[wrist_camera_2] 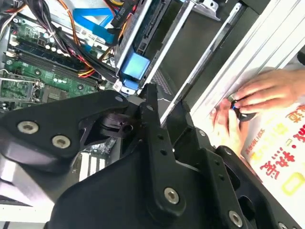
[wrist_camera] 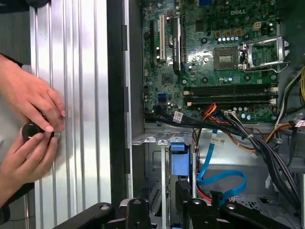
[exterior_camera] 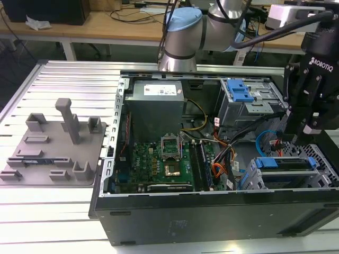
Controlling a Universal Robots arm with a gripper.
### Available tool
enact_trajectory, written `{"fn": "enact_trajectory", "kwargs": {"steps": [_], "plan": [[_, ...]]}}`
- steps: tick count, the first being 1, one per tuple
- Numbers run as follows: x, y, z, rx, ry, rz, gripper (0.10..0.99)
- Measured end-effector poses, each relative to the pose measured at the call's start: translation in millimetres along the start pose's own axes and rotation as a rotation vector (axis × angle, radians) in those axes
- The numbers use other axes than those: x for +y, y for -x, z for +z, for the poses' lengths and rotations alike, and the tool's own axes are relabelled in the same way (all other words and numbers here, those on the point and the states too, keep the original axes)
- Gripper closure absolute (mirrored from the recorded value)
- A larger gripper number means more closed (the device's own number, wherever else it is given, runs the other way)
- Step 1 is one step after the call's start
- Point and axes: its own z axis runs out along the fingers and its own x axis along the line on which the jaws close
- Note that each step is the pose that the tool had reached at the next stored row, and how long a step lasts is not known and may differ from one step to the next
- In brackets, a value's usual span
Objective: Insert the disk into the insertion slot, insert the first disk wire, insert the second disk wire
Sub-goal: 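Insert the first disk wire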
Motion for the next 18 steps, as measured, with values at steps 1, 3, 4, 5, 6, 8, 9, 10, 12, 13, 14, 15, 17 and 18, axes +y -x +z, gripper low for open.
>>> {"fn": "enact_trajectory", "kwargs": {"steps": [1, 3, 4, 5, 6, 8, 9, 10, 12, 13, 14, 15, 17, 18], "plan": [[0.5, 0.7, 0.2, 0.0008, -0.005, 0.002, 0.733], [1.0, 1.5, 0.0, 0.0034, -0.034, 0.008, 0.733], [1.1, 1.6, 0.0, 0.0040, -0.052, 0.013, 0.733], [1.1, 1.6, 0.0, 0.0042, -0.073, 0.018, 0.733], [1.1, 1.6, 0.1, 0.0045, -0.087, 0.024, 0.733], [1.1, 1.7, 0.4, 0.0097, -0.095, 0.033, 0.733], [1.4, 1.7, 0.6, 0.0155, -0.095, 0.037, 0.733], [2.3, 1.8, 1.0, 0.0261, -0.095, 0.041, 0.733], [3.5, 15.0, -2.0, 0.0457, -0.096, 0.040, 0.733], [3.6, 18.9, -2.7, 0.0459, -0.096, 0.040, 0.733], [3.7, 23.0, -3.8, 0.0465, -0.096, 0.040, 0.733], [3.7, 27.3, -5.0, 0.0470, -0.096, 0.040, 0.733], [3.8, 37.2, -7.2, 0.0468, -0.096, 0.040, 0.733], [3.9, 42.1, -8.4, 0.0470, -0.096, 0.040, 0.733]]}}
